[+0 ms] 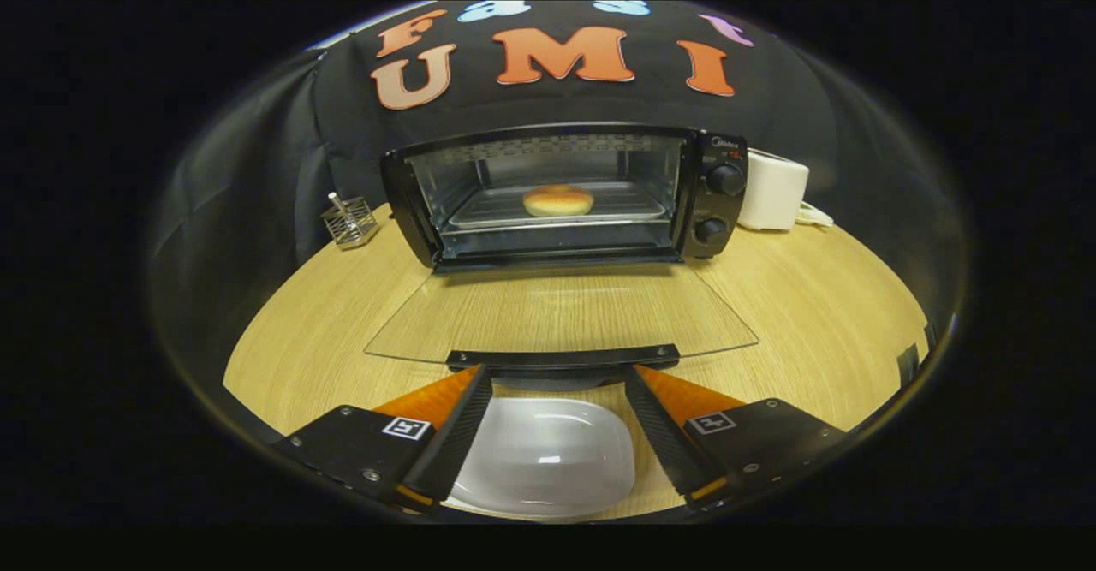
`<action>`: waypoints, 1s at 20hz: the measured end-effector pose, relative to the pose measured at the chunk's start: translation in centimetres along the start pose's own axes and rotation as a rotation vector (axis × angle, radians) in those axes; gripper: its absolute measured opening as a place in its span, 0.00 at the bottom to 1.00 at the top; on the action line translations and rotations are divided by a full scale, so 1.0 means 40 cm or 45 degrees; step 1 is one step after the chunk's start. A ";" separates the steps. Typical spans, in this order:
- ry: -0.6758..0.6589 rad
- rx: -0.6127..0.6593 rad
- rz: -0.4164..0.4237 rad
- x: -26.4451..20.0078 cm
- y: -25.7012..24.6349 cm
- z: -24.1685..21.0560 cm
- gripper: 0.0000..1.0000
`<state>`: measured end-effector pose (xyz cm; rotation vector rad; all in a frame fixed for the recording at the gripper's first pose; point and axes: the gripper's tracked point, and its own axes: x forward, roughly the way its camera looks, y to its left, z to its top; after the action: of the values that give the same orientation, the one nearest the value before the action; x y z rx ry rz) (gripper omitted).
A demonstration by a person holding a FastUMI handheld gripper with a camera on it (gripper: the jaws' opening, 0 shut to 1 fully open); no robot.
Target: Open the toaster oven, put the food inside, and close the toaster oven door.
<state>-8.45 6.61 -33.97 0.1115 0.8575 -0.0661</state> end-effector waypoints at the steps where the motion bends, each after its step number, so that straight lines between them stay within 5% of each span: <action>1: -0.033 -0.016 -0.005 -0.010 0.001 0.020 0.93; 6: -0.226 -0.139 -0.061 -0.036 -0.007 0.151 0.91; 20: -0.409 -0.046 0.001 0.071 0.012 0.365 0.96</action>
<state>4.42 5.23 -26.61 0.0645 0.5379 -0.0659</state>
